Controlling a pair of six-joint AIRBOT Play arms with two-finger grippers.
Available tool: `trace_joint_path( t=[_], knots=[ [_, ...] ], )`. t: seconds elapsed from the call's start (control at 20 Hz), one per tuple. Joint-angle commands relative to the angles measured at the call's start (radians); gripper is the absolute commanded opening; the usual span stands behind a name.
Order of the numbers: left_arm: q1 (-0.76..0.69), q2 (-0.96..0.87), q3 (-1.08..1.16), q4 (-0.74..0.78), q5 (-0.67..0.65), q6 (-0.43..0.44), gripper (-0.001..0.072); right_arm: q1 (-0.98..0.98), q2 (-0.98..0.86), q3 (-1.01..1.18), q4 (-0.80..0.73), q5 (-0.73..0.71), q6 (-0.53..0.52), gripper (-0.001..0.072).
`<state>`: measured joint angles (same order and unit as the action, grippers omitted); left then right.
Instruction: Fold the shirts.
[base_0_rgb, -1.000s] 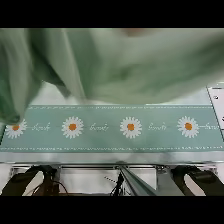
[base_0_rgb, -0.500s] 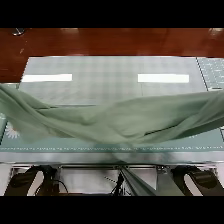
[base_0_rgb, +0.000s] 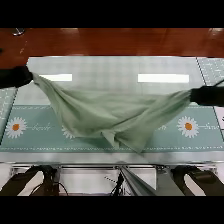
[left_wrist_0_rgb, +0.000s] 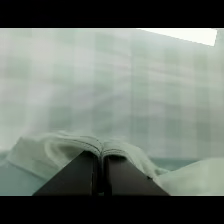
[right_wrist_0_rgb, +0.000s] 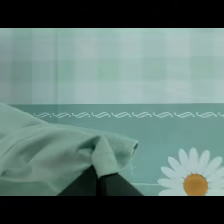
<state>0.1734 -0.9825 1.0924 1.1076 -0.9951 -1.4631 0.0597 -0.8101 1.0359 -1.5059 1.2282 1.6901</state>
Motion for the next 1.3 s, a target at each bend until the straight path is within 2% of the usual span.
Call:
trace_joint_path(
  t=[0.0, 0.15, 0.25, 0.3, 0.35, 0.4, 0.45, 0.65, 0.8, 0.9, 1.0, 1.15, 1.25],
  knots=[
    [0.001, -0.258, 0.085, -0.104, 0.023, 0.003, 0.0024, -0.001, -0.242, -0.037, 0.070, -0.203, -0.020, 0.0030],
    [-0.010, -0.389, 0.099, -0.232, -0.073, 0.008, 0.0025, -0.003, -0.417, -0.037, 0.121, -0.288, -0.019, 0.0031],
    [-0.031, -0.431, 0.099, -0.238, -0.108, 0.019, 0.0025, -0.003, -0.493, -0.026, 0.150, -0.312, -0.019, 0.0032],
    [-0.032, -0.438, 0.099, -0.238, -0.113, 0.019, 0.0054, -0.003, -0.517, -0.007, 0.174, -0.309, -0.019, 0.0058],
    [-0.032, -0.438, 0.099, -0.237, -0.115, 0.019, 0.0291, -0.003, -0.529, 0.016, 0.190, -0.308, -0.019, 0.0243],
    [-0.029, -0.436, 0.103, -0.237, -0.126, 0.016, 0.0694, -0.003, -0.533, 0.046, 0.203, -0.306, -0.021, 0.0491],
    [-0.019, -0.437, 0.117, -0.232, -0.163, 0.030, 0.0706, -0.005, -0.533, 0.085, 0.198, -0.290, -0.043, 0.0570],
    [0.090, -0.420, 0.218, -0.226, -0.371, 0.064, 0.0706, -0.125, -0.526, 0.312, 0.198, -0.058, -0.124, 0.0570],
    [0.206, -0.321, 0.152, -0.196, -0.376, 0.064, 0.0706, -0.294, -0.471, 0.316, 0.179, 0.049, -0.142, 0.0570],
    [0.250, -0.242, -0.010, -0.183, -0.354, 0.063, 0.0707, -0.391, -0.417, 0.207, 0.184, 0.035, -0.142, 0.0570],
    [0.248, -0.184, -0.215, -0.195, -0.355, 0.064, 0.0706, -0.435, -0.349, 0.009, 0.253, -0.044, -0.151, 0.0570],
    [0.224, -0.135, -0.445, -0.249, -0.286, 0.087, 0.0706, -0.436, -0.273, -0.246, 0.440, -0.145, -0.255, 0.0569],
    [0.205, -0.133, -0.525, -0.253, -0.282, 0.087, 0.0706, -0.436, -0.261, -0.329, 0.510, -0.154, -0.301, 0.0570]
  ],
)
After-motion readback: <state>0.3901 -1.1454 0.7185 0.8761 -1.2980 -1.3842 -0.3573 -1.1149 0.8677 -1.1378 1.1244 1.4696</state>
